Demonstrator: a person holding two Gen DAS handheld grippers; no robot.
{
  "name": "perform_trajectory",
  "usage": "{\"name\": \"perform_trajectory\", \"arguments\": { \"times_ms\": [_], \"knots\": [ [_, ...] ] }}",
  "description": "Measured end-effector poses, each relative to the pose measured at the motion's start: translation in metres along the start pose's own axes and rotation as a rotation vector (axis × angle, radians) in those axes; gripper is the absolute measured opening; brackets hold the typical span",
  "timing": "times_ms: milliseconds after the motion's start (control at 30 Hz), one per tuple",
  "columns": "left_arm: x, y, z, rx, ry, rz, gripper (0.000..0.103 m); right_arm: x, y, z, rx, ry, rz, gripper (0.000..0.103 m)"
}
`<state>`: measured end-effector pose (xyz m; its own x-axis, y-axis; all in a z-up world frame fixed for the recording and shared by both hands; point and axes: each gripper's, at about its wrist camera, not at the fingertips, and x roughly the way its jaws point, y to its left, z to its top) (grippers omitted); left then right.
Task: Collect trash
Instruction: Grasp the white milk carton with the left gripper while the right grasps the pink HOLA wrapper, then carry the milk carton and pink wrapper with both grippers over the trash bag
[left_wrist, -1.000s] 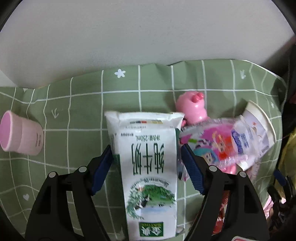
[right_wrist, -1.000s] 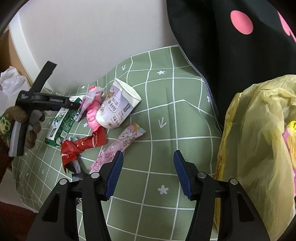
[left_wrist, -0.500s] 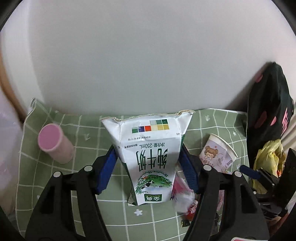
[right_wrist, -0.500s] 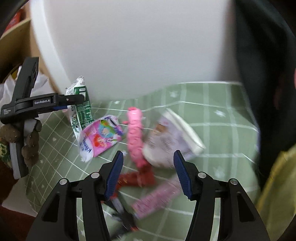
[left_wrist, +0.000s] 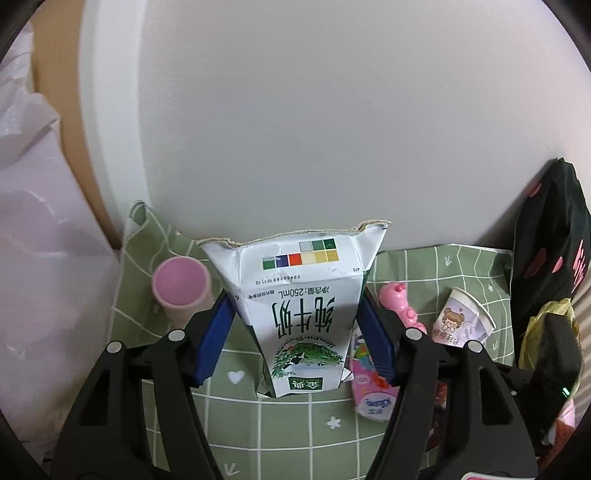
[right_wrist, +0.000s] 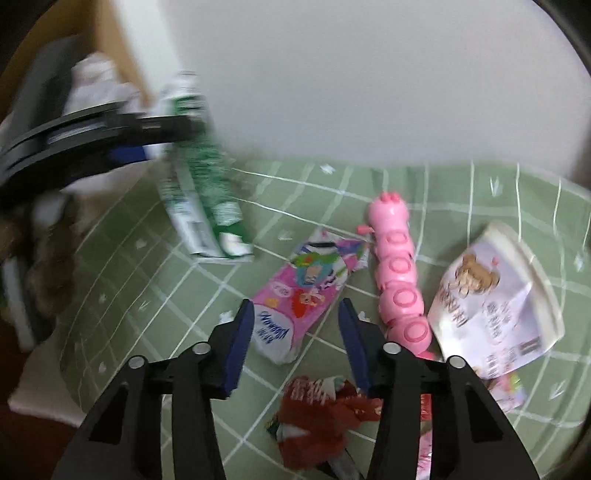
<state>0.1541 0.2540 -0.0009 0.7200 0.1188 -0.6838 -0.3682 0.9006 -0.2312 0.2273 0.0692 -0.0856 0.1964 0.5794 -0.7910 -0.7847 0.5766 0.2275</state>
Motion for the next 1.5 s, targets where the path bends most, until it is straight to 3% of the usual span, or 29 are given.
{"name": "perform_trajectory", "arguments": {
  "times_ms": [133,200,267,333,400,633,867,1267,1500],
  "knots": [
    [-0.002,0.007,-0.001,-0.009,-0.016,-0.005,0.062,0.023,-0.006,-0.001,0.07,0.047,-0.045,0.041],
    [-0.001,0.008,0.0,-0.007,-0.021,-0.002,0.062,0.029,-0.005,-0.004,0.064,0.075,-0.055,0.029],
    [-0.002,0.009,0.0,-0.014,-0.027,0.0,0.062,0.034,-0.001,-0.004,0.04,0.083,-0.081,0.023],
    [-0.003,0.01,0.0,-0.024,-0.032,-0.004,0.062,0.038,0.005,-0.002,0.022,0.093,-0.091,0.009],
    [-0.004,0.01,0.0,-0.025,-0.036,-0.01,0.062,0.036,0.004,-0.001,0.025,0.098,-0.084,0.006],
    [-0.006,-0.001,-0.003,-0.006,-0.036,-0.052,0.062,-0.01,-0.019,-0.001,0.061,0.018,-0.14,0.005],
    [-0.011,-0.036,0.0,0.056,-0.041,-0.137,0.062,-0.079,-0.054,-0.009,0.138,-0.099,-0.258,0.005],
    [-0.033,-0.143,0.025,0.243,-0.093,-0.379,0.062,-0.198,-0.071,-0.022,0.229,-0.341,-0.483,0.005],
    [-0.046,-0.219,0.026,0.393,-0.098,-0.534,0.062,-0.256,-0.078,-0.042,0.276,-0.415,-0.624,0.005]
  ]
}}
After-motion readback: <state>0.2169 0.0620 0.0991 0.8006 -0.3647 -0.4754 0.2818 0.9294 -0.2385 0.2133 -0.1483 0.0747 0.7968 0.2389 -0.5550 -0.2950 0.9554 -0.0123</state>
